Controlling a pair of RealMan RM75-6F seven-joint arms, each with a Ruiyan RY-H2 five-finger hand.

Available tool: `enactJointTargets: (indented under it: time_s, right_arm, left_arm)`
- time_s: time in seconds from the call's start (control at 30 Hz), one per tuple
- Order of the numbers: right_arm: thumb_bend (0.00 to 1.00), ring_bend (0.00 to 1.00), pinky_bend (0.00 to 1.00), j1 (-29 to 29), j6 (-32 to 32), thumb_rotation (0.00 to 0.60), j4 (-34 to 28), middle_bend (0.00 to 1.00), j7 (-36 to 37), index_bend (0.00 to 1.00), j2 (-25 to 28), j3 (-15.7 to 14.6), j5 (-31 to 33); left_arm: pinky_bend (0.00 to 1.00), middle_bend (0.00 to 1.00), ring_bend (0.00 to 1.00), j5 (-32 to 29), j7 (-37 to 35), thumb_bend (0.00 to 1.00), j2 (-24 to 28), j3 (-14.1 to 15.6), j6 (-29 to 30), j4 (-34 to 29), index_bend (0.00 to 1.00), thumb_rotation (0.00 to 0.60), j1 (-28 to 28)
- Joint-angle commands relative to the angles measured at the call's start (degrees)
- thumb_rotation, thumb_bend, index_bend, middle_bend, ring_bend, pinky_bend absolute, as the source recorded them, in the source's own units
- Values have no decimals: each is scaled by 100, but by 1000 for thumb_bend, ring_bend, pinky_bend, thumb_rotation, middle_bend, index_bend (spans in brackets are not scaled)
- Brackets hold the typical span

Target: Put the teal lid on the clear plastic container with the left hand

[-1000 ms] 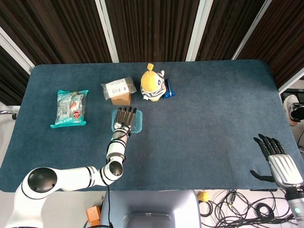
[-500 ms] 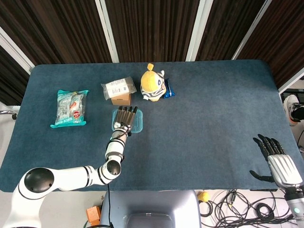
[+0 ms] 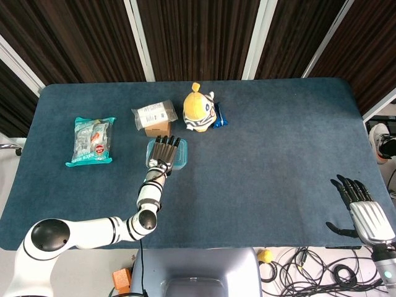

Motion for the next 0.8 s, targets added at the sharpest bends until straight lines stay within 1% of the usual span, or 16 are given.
enactJointTargets:
  time_s: [0.03,0.2,0.33,0.5,0.6,0.7,0.8]
  right_arm:
    - [110,0,0,0,-2,600,1,0,-1,0,0,-3,-5]
    - [110,0,0,-4,6,600,1,0,-4,0,0,4,5]
    - [110,0,0,-5,6,600,-3,0,-30,0,-7,1,1]
    - [110,0,0,-9,8,600,-31,0,-95,0,-22,-20,-33]
    - [110,0,0,-14,20,600,-39,0,-106,0,-25,-23,-43]
    - [110,0,0,-26,50,600,-50,0,-124,0,-28,-31,-69]
    - [110,0,0,-31,56,600,-57,0,-148,0,-34,-47,-99]
  left_arm:
    - [55,21,13,15,-5,263,11,6,8,-20,0,600,3]
    - [48,15,0,58,-11,261,90,37,62,-189,0,600,27]
    - [48,30,4,-17,127,261,265,102,258,-586,0,600,41]
    - [44,97,15,27,207,263,523,172,524,-1161,0,600,77]
    - [42,126,24,54,211,285,562,196,566,-1246,0,600,88]
    - [38,181,44,112,210,326,606,258,629,-1349,0,600,116]
    - [35,228,67,176,136,330,671,363,692,-1515,0,600,218]
